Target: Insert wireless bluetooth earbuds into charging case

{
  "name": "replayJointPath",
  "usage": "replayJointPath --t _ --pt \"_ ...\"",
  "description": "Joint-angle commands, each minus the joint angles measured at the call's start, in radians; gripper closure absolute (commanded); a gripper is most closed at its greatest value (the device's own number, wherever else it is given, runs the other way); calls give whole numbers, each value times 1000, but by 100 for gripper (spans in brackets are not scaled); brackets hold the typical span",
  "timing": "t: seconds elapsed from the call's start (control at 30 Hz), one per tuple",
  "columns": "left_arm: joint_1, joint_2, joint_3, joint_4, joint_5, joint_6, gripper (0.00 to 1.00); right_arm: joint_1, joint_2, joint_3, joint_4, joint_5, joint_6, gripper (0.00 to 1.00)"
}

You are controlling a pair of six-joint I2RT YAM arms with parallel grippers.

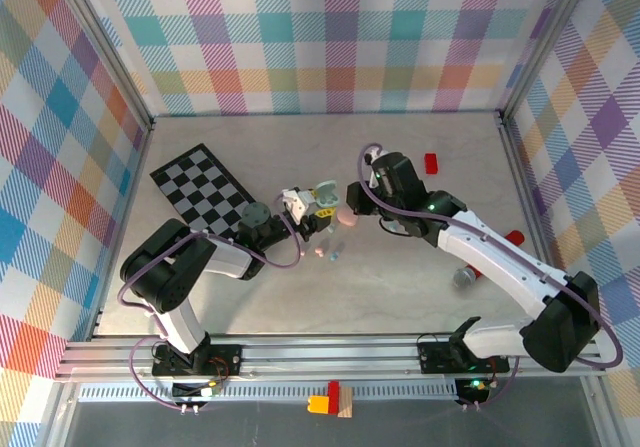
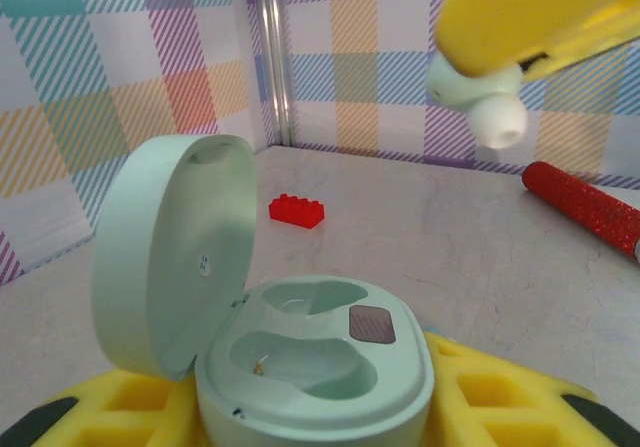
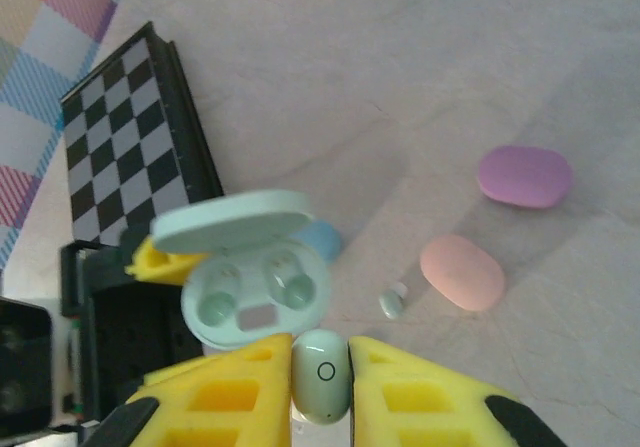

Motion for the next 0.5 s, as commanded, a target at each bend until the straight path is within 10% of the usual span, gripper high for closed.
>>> replayJointPath --t 0.0,0.47 --pt "-15 7 24 39 -5 30 59 14 40 45 32 -46 -37 82" --pt "-29 10 36 37 16 11 59 43 163 113 60 -113 -51 82"
